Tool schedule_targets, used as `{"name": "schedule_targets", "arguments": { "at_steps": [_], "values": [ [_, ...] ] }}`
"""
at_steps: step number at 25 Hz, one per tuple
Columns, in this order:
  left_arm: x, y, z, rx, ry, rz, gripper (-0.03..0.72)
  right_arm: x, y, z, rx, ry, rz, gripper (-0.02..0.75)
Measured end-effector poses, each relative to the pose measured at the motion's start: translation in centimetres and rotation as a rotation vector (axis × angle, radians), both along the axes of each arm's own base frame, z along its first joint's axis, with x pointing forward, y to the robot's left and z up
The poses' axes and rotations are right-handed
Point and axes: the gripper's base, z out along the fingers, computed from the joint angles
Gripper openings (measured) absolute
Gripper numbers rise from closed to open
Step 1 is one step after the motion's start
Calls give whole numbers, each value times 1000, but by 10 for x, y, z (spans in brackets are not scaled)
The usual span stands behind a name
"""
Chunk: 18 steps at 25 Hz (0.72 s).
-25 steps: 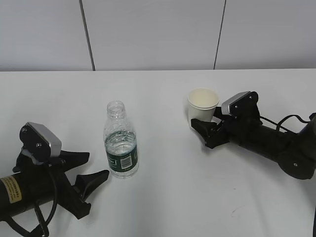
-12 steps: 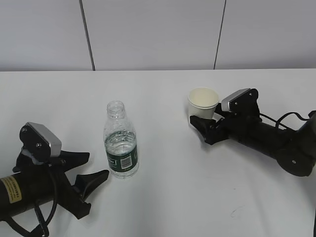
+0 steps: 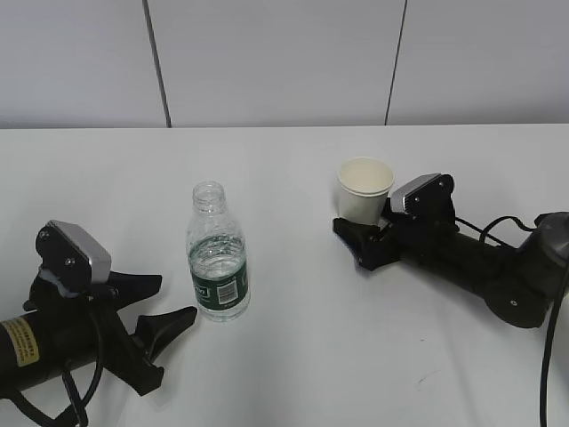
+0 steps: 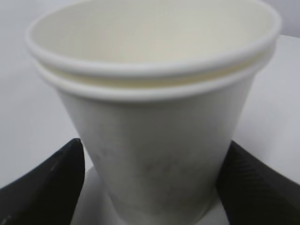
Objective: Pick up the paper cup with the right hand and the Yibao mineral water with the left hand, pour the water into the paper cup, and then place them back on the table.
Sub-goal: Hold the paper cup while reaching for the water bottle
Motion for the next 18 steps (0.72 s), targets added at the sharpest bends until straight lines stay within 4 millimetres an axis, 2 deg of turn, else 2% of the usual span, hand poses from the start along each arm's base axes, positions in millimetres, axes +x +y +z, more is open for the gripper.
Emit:
{"name": "schedule_targets", "arguments": {
  "at_steps": [4, 12, 15, 18],
  "values": [
    [0, 0, 0, 0, 0, -2, 432, 1, 0, 1, 2, -4, 0, 601],
    [0, 0, 0, 0, 0, -2, 432, 2, 0, 1, 5, -8, -5, 582],
    [0, 0, 0, 0, 0, -3, 432, 2, 0, 1, 6, -12, -5, 524],
    [0, 0, 0, 0, 0, -6, 432, 1, 1, 1, 0, -13, 15, 498]
  ]
}}
